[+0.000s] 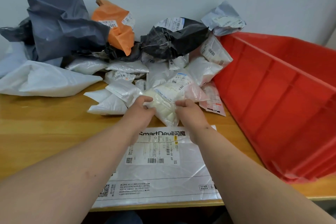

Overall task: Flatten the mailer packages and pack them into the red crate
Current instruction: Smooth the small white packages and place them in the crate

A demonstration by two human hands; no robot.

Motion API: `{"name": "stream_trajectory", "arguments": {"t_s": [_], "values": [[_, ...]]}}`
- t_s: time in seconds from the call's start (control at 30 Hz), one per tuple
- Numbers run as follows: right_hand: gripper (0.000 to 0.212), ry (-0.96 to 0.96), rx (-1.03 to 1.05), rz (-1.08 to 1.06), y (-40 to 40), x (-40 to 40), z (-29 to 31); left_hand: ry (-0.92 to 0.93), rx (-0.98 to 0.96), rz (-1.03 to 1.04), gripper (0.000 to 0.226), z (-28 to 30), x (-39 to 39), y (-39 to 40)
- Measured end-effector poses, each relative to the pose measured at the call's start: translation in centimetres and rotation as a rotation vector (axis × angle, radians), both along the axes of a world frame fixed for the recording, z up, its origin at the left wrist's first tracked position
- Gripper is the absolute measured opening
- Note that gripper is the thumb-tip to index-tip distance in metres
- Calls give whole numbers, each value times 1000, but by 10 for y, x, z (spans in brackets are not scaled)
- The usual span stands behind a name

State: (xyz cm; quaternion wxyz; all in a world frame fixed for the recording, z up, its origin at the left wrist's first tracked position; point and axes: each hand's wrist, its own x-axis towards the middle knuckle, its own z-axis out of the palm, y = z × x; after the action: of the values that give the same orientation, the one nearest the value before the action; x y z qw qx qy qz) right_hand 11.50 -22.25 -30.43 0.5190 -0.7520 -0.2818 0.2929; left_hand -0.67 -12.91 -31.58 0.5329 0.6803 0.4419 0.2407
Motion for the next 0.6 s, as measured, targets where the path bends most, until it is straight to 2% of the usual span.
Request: {"name": "stream_trajectory", "arguments": {"t_s": [0.1, 0.17, 0.23, 0.33, 0.47, 0.53, 0.6], "values": [[38, 33, 120, 7, -4, 2, 7, -255, -53, 211, 28, 6, 8, 4], [39, 89, 184, 10, -7, 2, 11, -447, -227, 323, 34, 15, 9, 6], [41, 151, 233, 15, -10, 0, 13, -570, -392, 282, 31, 23, 9, 5], [38, 235, 308, 48, -15, -6, 20, -546, -380, 154, 26, 34, 8, -5], [22, 268, 297, 86, -27, -12, 23, -586, -261, 192, 29, 50, 0, -12], [15, 371, 311, -2, -36, -11, 24, -560, -170, 205, 30, 53, -9, -13], [21, 512, 327, -142, -48, -8, 25, -510, -81, 199, 31, 53, -21, -16]]}}
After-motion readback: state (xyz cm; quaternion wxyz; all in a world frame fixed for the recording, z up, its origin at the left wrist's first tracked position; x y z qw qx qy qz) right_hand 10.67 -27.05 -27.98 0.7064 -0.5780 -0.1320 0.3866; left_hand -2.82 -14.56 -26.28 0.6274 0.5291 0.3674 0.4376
